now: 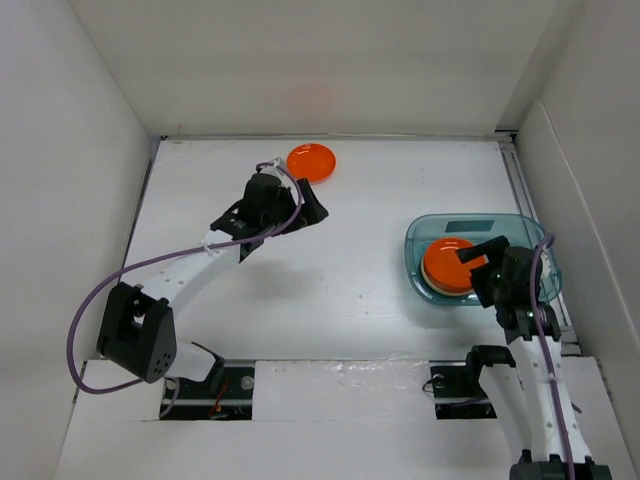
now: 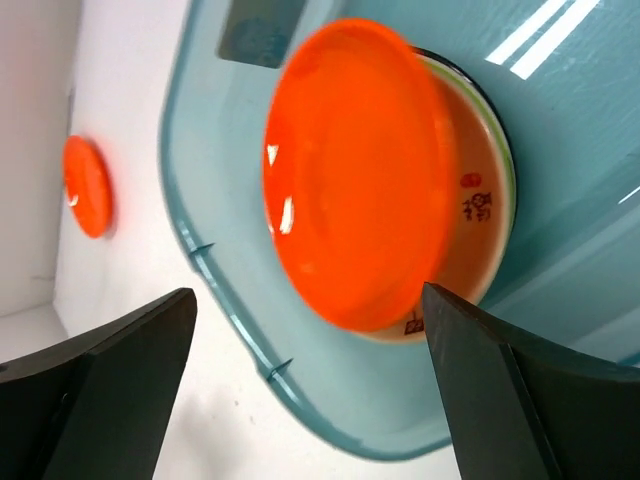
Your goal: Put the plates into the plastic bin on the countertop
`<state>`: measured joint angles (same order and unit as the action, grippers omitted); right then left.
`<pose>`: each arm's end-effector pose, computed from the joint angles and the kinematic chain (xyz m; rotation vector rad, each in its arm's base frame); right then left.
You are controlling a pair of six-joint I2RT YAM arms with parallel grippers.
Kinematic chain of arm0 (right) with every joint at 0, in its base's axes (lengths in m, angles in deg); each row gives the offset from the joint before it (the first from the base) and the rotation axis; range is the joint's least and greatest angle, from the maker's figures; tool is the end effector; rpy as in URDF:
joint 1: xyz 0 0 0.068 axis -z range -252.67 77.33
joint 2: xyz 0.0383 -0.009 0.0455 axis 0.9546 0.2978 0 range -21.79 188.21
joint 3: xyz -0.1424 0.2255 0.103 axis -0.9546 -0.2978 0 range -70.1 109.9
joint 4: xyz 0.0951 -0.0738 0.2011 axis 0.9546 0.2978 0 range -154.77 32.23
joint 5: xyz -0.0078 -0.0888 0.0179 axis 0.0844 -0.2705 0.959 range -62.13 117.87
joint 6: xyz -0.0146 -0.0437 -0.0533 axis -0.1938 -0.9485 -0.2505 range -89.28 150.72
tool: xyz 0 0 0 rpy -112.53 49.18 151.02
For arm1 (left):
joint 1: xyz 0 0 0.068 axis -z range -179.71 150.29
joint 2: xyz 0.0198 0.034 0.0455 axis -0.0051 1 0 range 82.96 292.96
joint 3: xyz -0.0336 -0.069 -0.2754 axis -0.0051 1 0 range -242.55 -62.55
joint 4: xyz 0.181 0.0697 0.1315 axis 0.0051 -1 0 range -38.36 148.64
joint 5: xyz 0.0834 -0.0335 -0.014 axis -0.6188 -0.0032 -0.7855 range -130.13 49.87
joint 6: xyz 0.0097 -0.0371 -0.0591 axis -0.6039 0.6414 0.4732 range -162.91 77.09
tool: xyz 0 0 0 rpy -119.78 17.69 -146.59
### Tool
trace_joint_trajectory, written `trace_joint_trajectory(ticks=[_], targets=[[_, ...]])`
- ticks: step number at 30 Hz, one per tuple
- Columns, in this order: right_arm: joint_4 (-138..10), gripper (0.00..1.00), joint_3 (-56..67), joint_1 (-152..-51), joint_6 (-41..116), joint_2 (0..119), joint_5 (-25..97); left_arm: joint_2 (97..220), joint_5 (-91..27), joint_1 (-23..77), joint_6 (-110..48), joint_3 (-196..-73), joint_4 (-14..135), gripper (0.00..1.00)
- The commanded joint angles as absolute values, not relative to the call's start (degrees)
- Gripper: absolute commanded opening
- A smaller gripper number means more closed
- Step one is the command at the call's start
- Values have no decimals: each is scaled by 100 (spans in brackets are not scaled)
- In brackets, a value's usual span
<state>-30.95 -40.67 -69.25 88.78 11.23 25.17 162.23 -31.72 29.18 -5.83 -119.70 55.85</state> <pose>0.1107 -0.0093 0.2311 1.1800 1.9325 0.4659 0.2670 -0.1570 0.3052 -0.0519 2.1124 -0.8634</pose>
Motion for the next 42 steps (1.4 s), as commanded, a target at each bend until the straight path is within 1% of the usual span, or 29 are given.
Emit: trace_joint_trajectory(ticks=[1, 3, 6, 7, 10, 11, 13, 14, 15, 17, 18, 21, 25, 27, 30, 31, 32, 33, 35, 36, 39, 40, 41, 42], targets=[[-2629, 100, -3574, -6898, 8723, 740, 2585, 16242, -3292, 2798, -617, -12030, 5750, 100], [-2417, 100, -3434, -6898, 8723, 494, 2646, 16312, -3292, 2798, -564, -12030, 5819, 100], [-2111, 100, -3197, -6898, 8723, 222, 2699, 16557, -3721, 2798, -415, -12100, 5873, 100], [-2109, 100, -3143, -6898, 8723, 168, 2699, 16758, -3914, 2746, -336, -12196, 5951, 100], [-2056, 100, -3073, -6898, 8723, 63, 2962, 17216, -3977, 2666, -265, -12521, 6145, 100], [-2161, 100, -3073, -6898, 8723, 62, 3085, 17618, -3917, 2579, -100, -12644, 6206, 100], [-2485, 100, -3238, -6898, 8635, 9, 3585, 18050, -3916, 2368, 51, -13057, 6329, 100], [-2565, 100, -3292, -6898, 8575, 9, 3761, 18452, -3916, 2315, 112, -13171, 6495, 100], [-2636, 98, -3292, -6898, 8574, 9, 4050, 18665, -3994, 2236, 252, -13320, 6497, 100], [-2759, 97, -3442, -6898, 8512, -51, 4254, 19078, -3995, 2182, 376, -13839, 6497, 100], [-2838, 97, -3511, -6898, 8512, -52, 4316, 19446, -3995, 2087, 455, -14006, 6497, 100], [-2900, 96, -3512, -6898, 8512, -52, 4457, 20018, -3864, 1858, 797, -14464, 6777, 100], [-3110, 94, -3565, -7004, 8512, -52, 4589, 20677, -3469, 1541, 1272, -14894, 7007, 100], [-3172, 94, -3565, -7109, 8512, -52, 4589, 20969, -3415, 1427, 1395, -15368, 6937, 100], [-3173, 94, -3565, -7223, 8512, 0, 4528, 21479, -3415, 1427, 1396, -16027, 6603, 95], [-3173, 94, -3565, -7223, 8512, 1, 4527, 21732, -3467, 1427, 1396, -16212, 6315, 92], [-3173, 94, -3565, -7276, 8460, 1, 4449, 21857, -3468, 1427, 1396, -16396, 6173, 84], [-3103, 94, -3434, -7276, 8460, 1, 4370, 21945, -3468, 1427, 1396, -16668, 6076, 80], [-2989, 94, -3319, -7329, 8407, 1, 4247, 22094, -3468, 1427, 1396, -16741, 6022, 71], [-2988, 94, -3258, -7329, 8346, 1, 4185, 22095, -3468, 1427, 1457, -16741, 6022, 56], [-2865, 94, -3065, -7329, 8345, 1, 4184, 22148, -3415, 1427, 1510, -16741, 5961, 39], [-2865, 94, -3064, -7329, 8345, 1, 4184, 22209, -3415, 1427, 1510, -16741, 5961, 31], [-2865, 94, -3003, -7329, 8345, 1, 4184, 22209, -3415, 1427, 1510, -16810, 5961, 17], [-2865, 94, -3002, -7329, 8345, 1, 4184, 22262, -3415, 1427, 1510, -16863, 5830, 9]])
